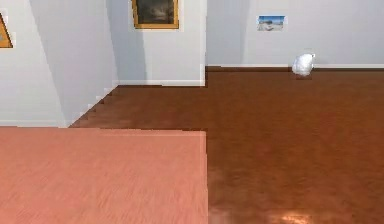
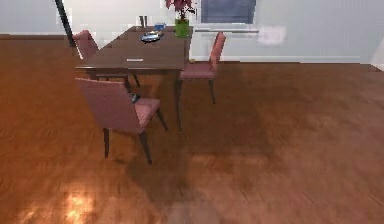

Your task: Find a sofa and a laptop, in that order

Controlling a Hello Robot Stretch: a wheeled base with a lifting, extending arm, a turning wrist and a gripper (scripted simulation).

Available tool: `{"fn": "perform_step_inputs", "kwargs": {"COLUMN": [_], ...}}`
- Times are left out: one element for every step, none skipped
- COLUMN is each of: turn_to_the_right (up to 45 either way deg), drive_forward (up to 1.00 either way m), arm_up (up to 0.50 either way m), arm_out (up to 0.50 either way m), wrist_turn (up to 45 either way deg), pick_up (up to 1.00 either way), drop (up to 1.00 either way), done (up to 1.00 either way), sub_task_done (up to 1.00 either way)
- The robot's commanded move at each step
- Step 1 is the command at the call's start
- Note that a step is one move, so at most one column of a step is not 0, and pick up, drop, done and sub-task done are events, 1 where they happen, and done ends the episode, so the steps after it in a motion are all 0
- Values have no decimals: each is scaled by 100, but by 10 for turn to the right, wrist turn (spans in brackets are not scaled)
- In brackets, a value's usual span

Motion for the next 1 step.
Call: {"fn": "perform_step_inputs", "kwargs": {"turn_to_the_right": [0], "drive_forward": [15], "arm_up": [0], "arm_out": [0], "wrist_turn": [0], "pick_up": [0], "drop": [0], "done": [0], "sub_task_done": [0]}}
